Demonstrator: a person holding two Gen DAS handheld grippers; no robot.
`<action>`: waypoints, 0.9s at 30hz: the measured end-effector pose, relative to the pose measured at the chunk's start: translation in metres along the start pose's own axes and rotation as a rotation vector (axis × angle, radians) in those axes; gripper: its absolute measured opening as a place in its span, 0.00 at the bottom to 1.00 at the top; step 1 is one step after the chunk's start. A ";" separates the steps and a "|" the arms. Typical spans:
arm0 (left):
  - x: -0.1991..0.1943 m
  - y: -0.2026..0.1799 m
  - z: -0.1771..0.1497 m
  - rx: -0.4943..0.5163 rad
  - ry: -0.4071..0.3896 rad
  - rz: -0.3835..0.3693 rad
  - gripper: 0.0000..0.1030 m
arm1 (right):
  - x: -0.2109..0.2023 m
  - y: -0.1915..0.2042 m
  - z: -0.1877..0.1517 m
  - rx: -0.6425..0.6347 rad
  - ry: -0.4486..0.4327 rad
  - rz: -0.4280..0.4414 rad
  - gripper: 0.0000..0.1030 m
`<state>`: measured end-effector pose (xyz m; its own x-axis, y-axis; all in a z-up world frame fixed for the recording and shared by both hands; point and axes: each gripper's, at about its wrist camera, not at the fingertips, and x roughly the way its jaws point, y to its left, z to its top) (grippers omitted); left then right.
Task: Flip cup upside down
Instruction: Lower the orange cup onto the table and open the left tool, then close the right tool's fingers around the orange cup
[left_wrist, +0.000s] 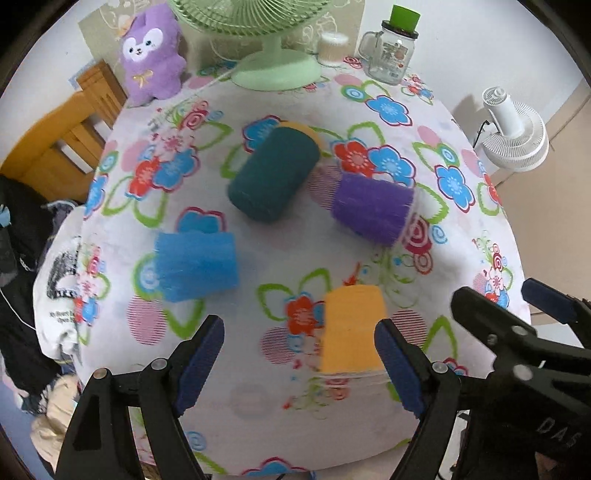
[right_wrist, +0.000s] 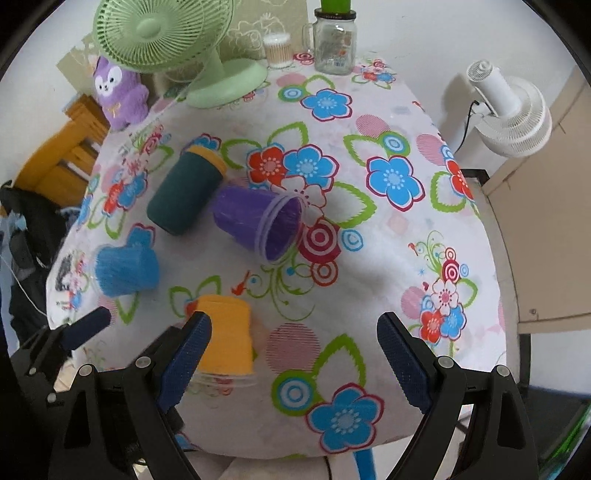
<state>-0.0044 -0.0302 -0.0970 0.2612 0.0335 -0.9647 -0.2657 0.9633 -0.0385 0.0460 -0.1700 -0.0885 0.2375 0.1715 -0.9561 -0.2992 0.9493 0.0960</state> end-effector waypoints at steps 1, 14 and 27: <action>-0.002 0.005 0.000 0.006 -0.003 0.004 0.83 | -0.002 0.003 -0.001 0.002 -0.005 -0.002 0.90; 0.020 0.049 -0.003 0.084 0.048 0.020 0.83 | 0.023 0.040 -0.004 0.026 0.058 -0.036 0.90; 0.074 0.052 -0.017 0.158 0.160 -0.016 0.83 | 0.084 0.058 -0.002 0.043 0.213 -0.080 0.90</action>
<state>-0.0146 0.0175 -0.1744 0.1099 -0.0126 -0.9939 -0.1105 0.9936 -0.0248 0.0463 -0.1009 -0.1638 0.0573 0.0406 -0.9975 -0.2466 0.9688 0.0252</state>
